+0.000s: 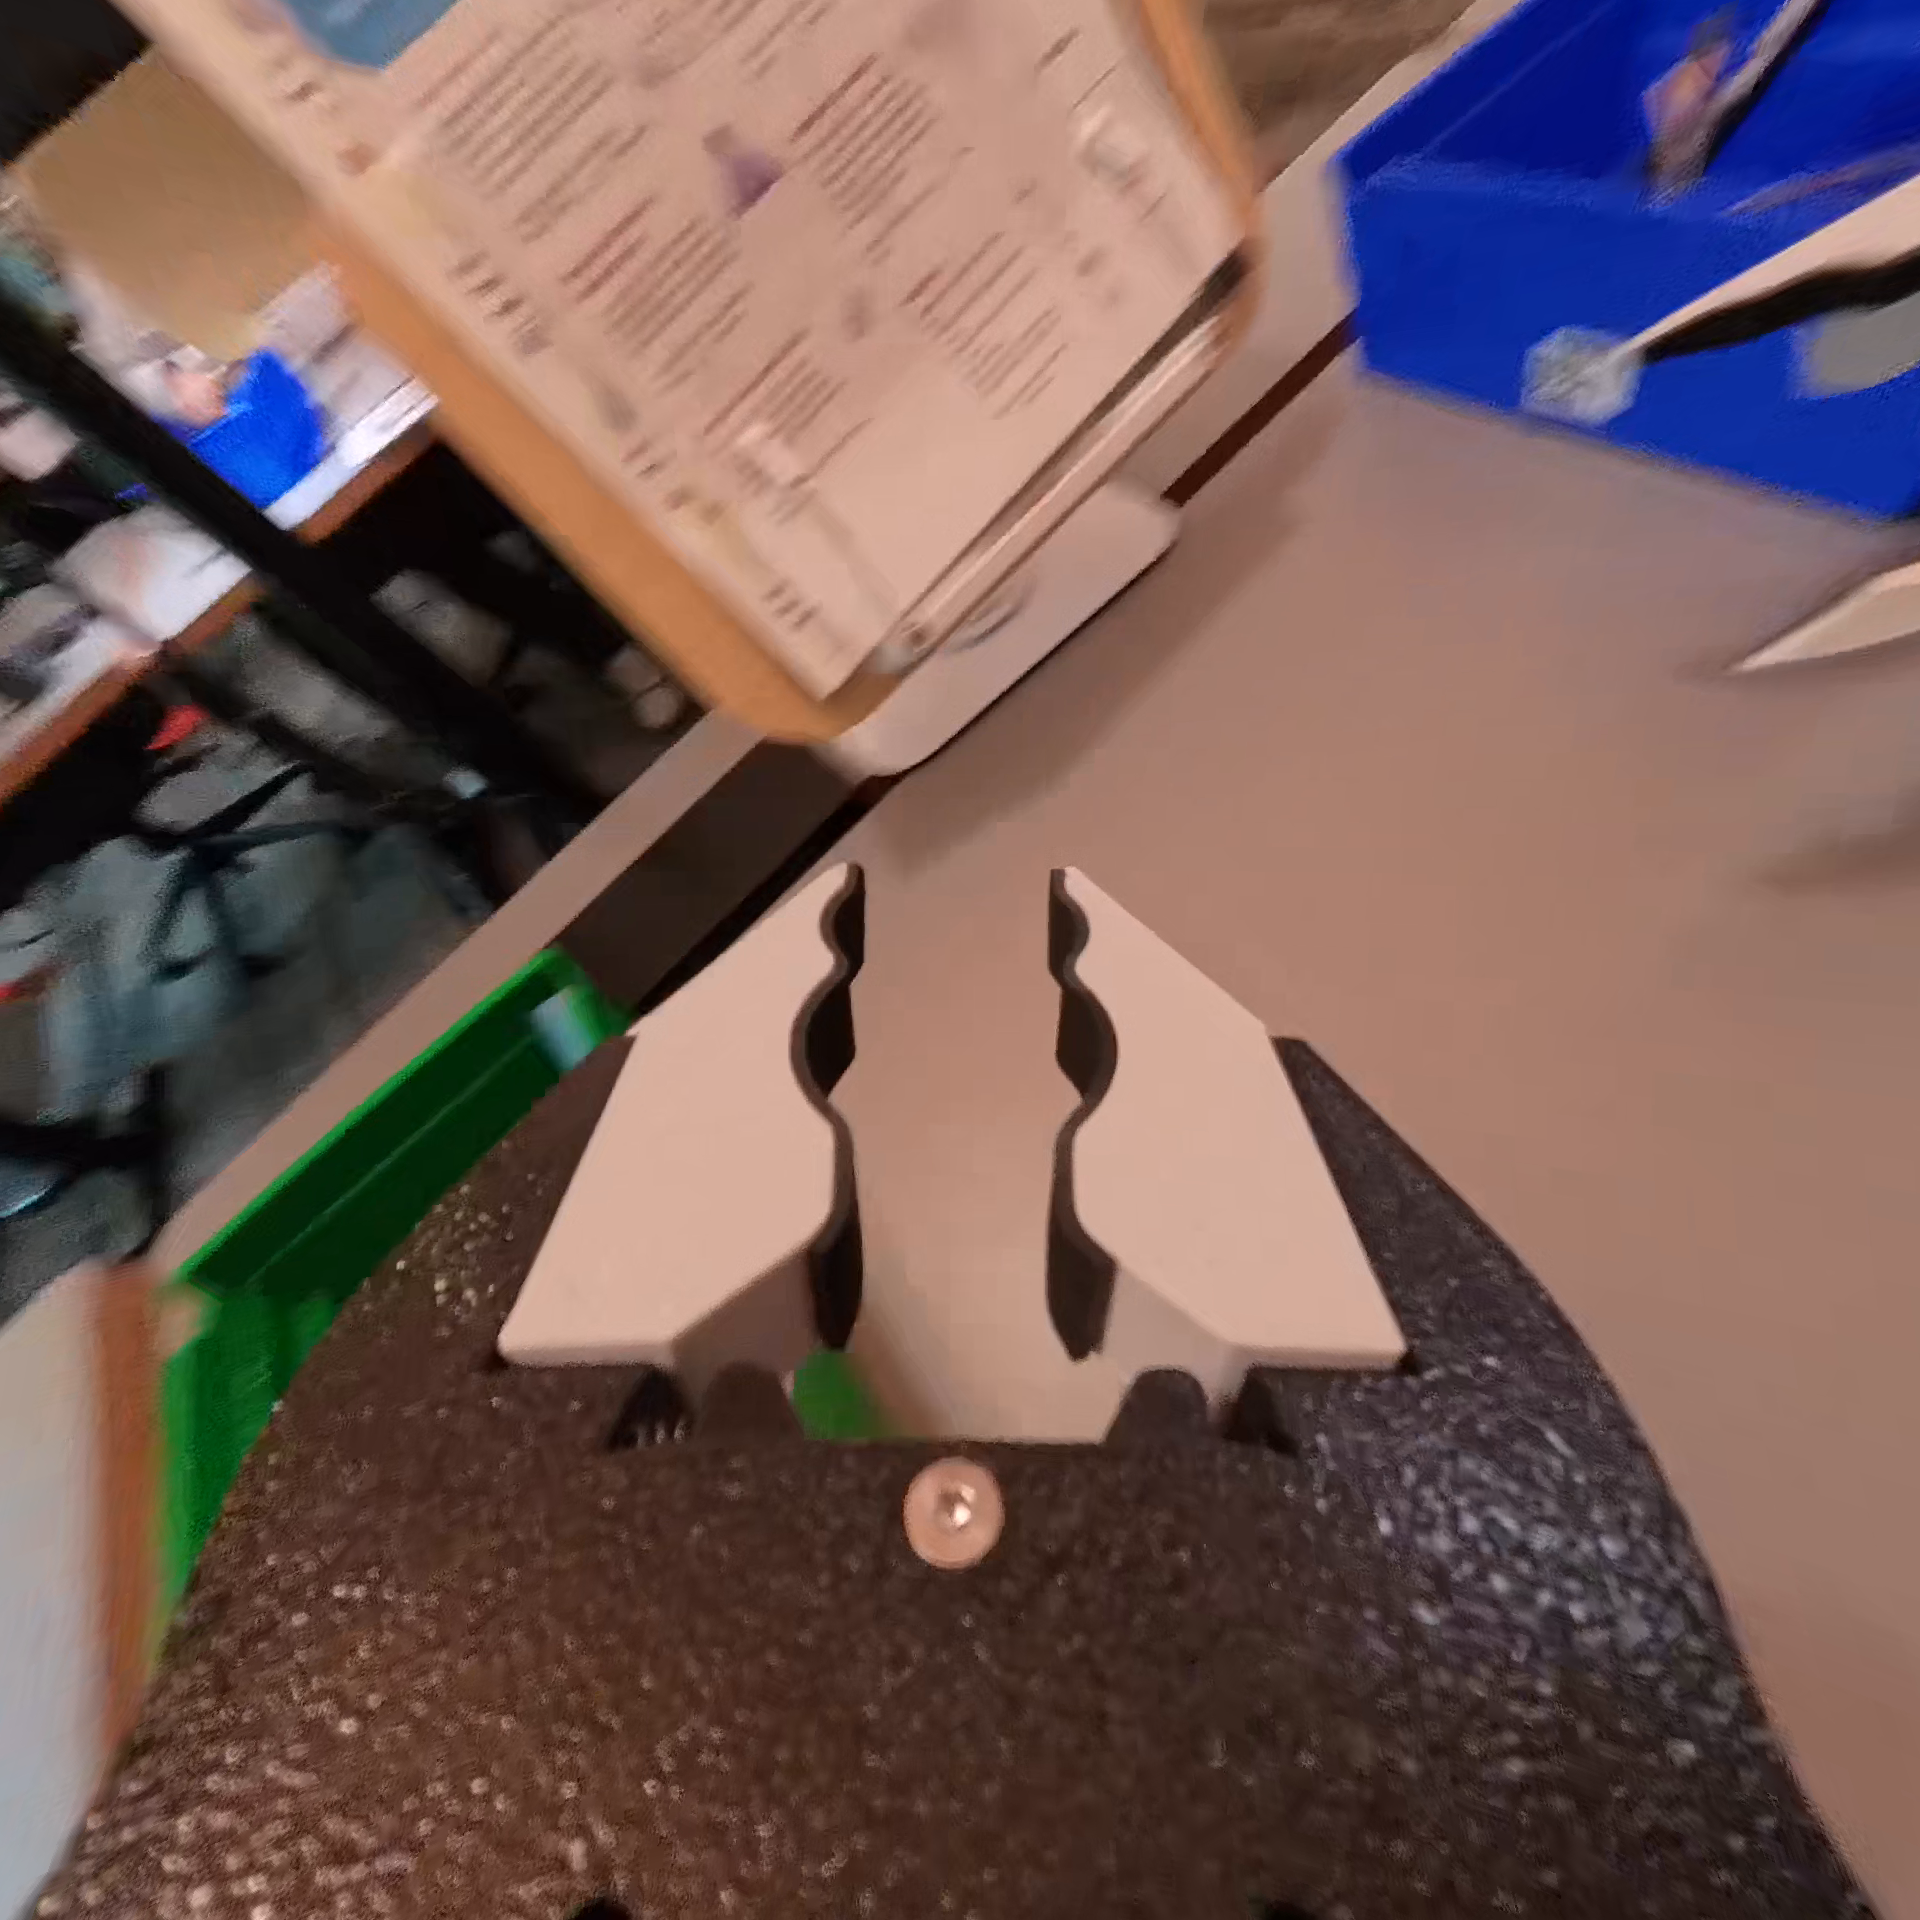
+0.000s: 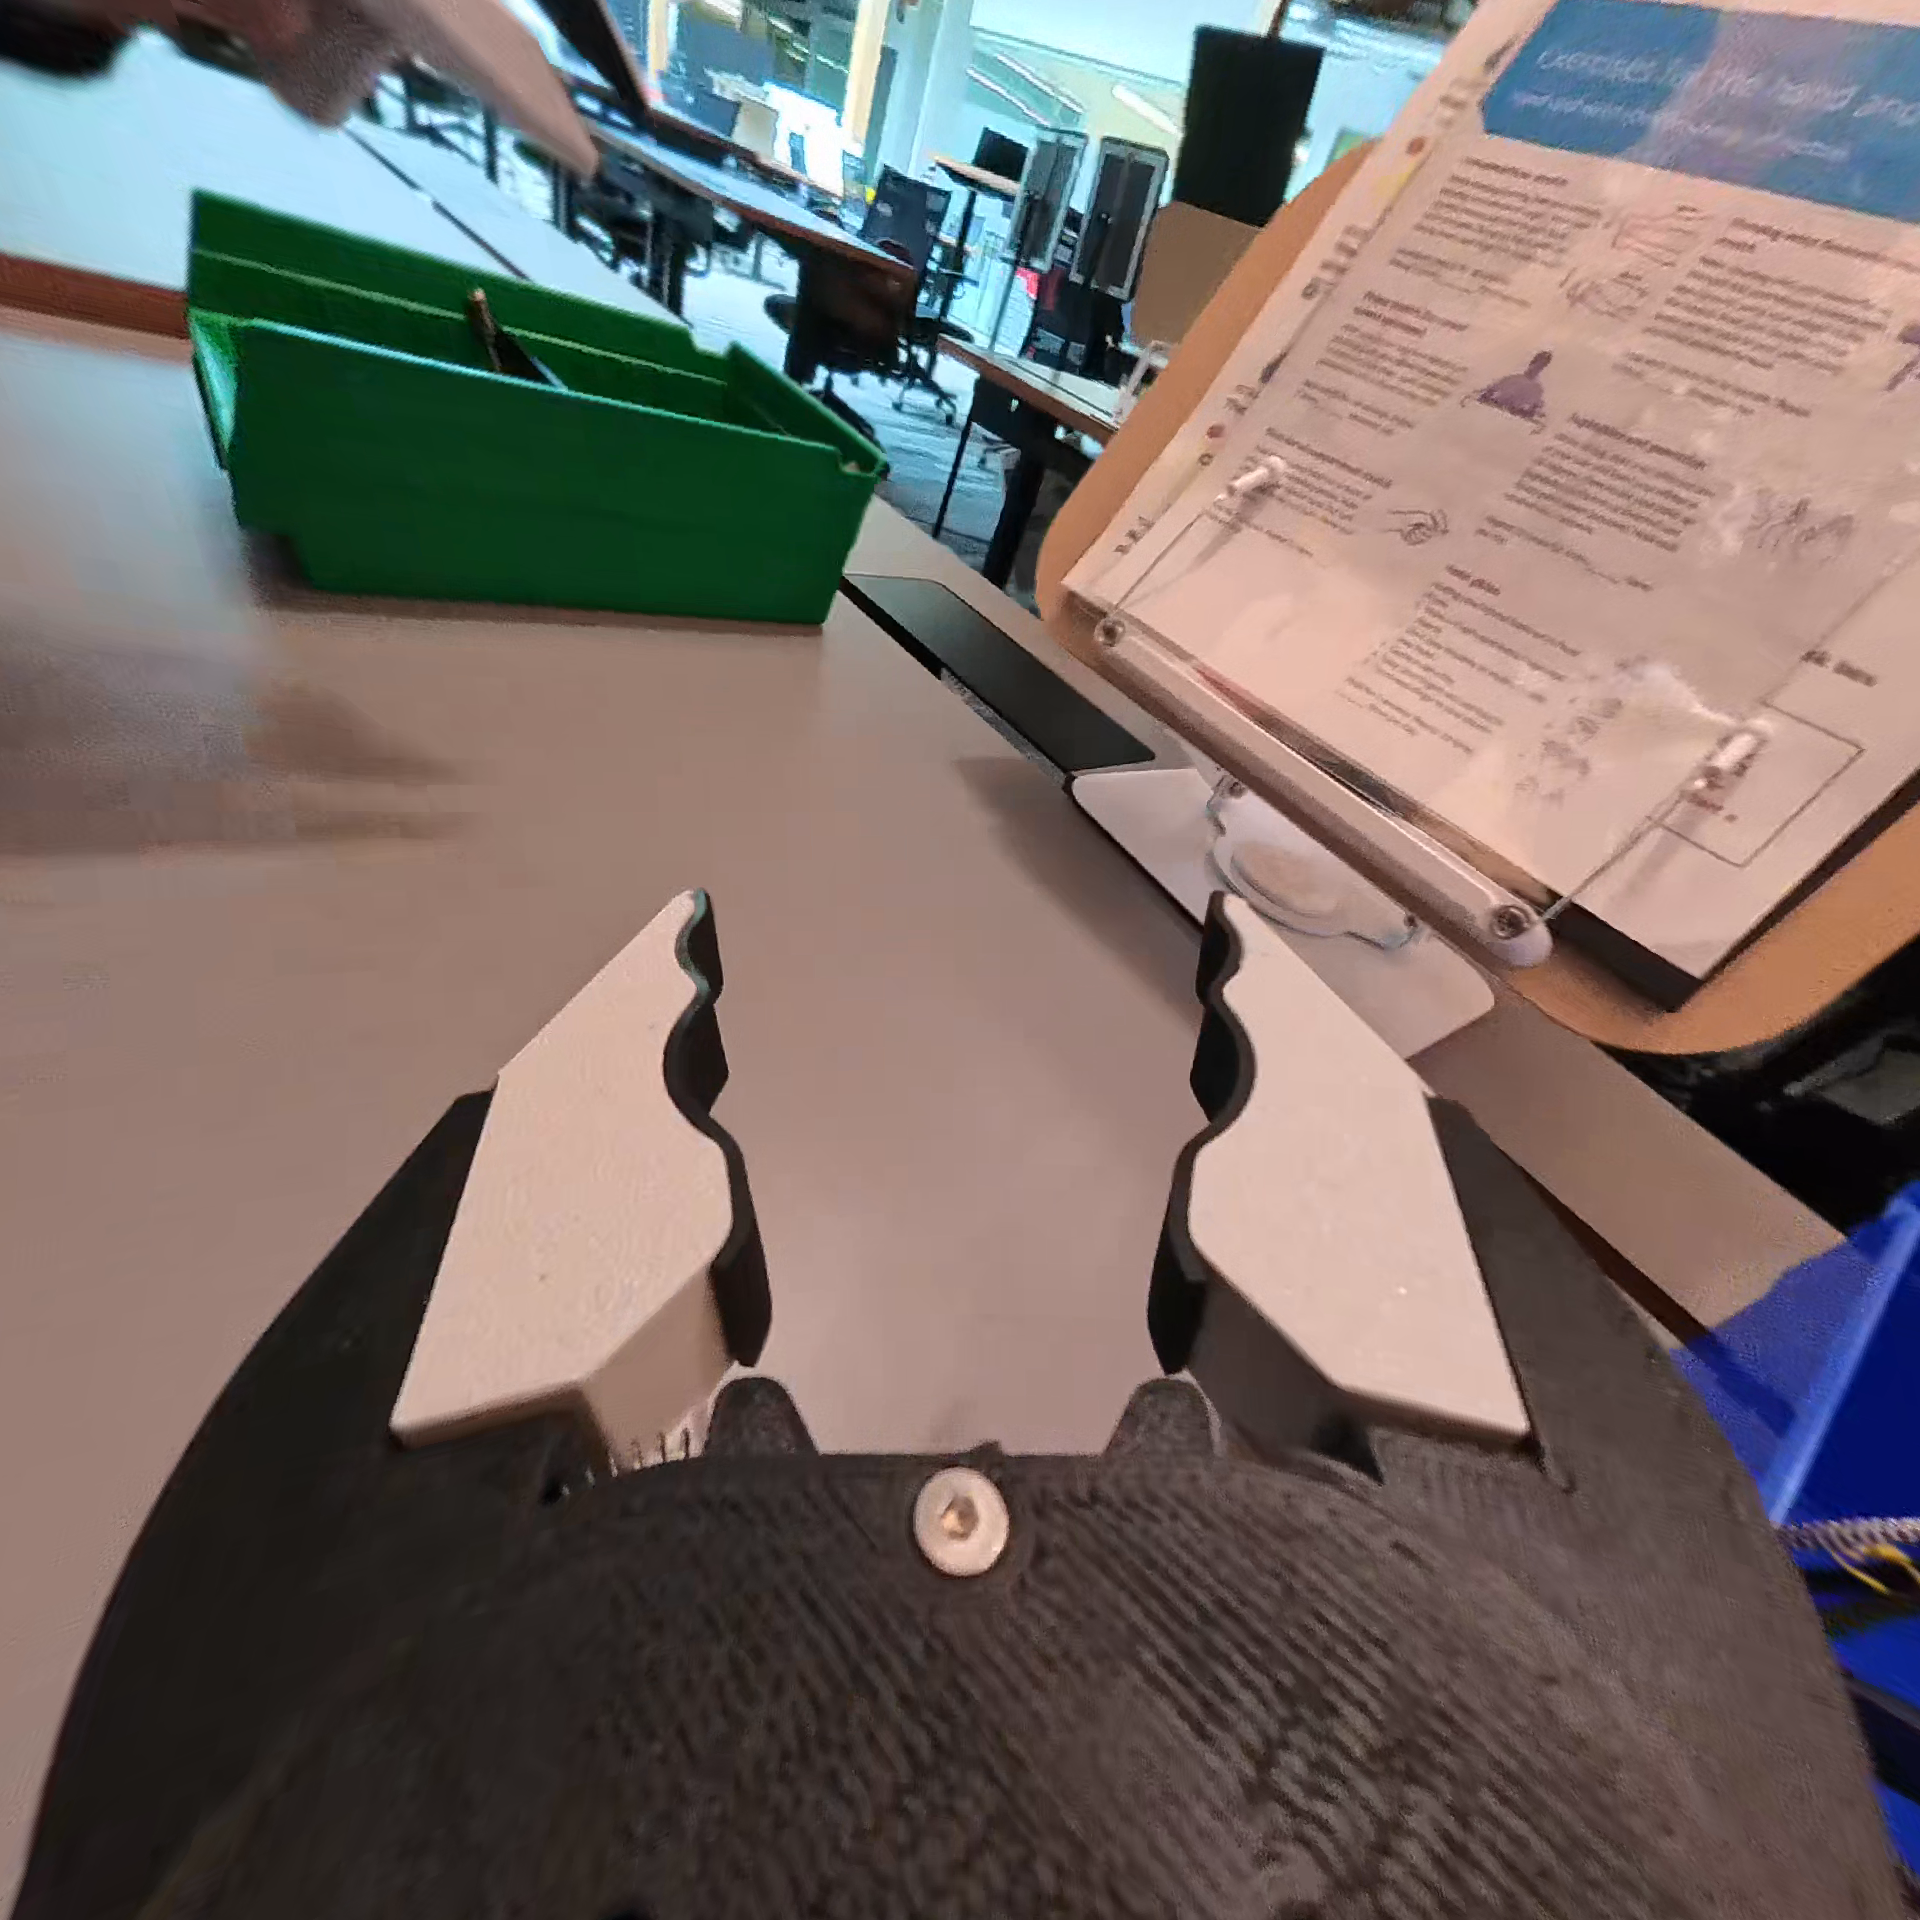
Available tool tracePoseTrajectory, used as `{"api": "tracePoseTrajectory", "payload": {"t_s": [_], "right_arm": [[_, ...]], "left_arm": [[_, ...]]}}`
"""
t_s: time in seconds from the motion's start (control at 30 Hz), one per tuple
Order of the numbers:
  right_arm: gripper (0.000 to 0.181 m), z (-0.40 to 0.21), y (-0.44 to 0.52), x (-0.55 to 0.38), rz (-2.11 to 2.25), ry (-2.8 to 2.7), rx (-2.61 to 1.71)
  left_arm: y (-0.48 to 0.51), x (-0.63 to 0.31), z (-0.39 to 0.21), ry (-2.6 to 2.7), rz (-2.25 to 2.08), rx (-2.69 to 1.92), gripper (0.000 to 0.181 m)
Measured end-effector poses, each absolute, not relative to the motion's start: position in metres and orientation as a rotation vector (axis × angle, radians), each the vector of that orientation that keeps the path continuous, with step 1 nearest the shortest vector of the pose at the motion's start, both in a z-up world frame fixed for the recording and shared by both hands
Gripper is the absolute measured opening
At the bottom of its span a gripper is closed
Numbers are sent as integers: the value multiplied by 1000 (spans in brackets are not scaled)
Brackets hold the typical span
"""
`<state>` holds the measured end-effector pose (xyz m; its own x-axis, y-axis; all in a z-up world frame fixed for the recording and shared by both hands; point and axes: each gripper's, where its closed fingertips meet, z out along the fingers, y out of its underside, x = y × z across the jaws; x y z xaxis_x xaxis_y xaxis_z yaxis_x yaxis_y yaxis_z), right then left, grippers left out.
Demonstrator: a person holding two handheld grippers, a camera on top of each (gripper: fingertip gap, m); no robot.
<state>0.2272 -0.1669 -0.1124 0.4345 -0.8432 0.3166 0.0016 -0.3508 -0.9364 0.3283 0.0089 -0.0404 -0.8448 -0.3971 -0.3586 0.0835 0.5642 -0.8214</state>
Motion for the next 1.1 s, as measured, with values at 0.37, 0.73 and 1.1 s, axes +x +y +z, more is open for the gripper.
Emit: {"api": "tracePoseTrajectory", "payload": {"t_s": [0.37, 0.73, 1.1], "right_arm": [[82, -141, -152, 216, -1064, 643, -1712], [81, -147, -151, 215, -1057, 640, -1714], [77, -145, -151, 215, -1059, 649, -1675]], "left_arm": [[129, 526, -135, 2725, -704, -1050, 61], [126, 544, -196, 2947, -309, -937, 61], [87, 528, -208, 2997, -601, -405, 29]]}}
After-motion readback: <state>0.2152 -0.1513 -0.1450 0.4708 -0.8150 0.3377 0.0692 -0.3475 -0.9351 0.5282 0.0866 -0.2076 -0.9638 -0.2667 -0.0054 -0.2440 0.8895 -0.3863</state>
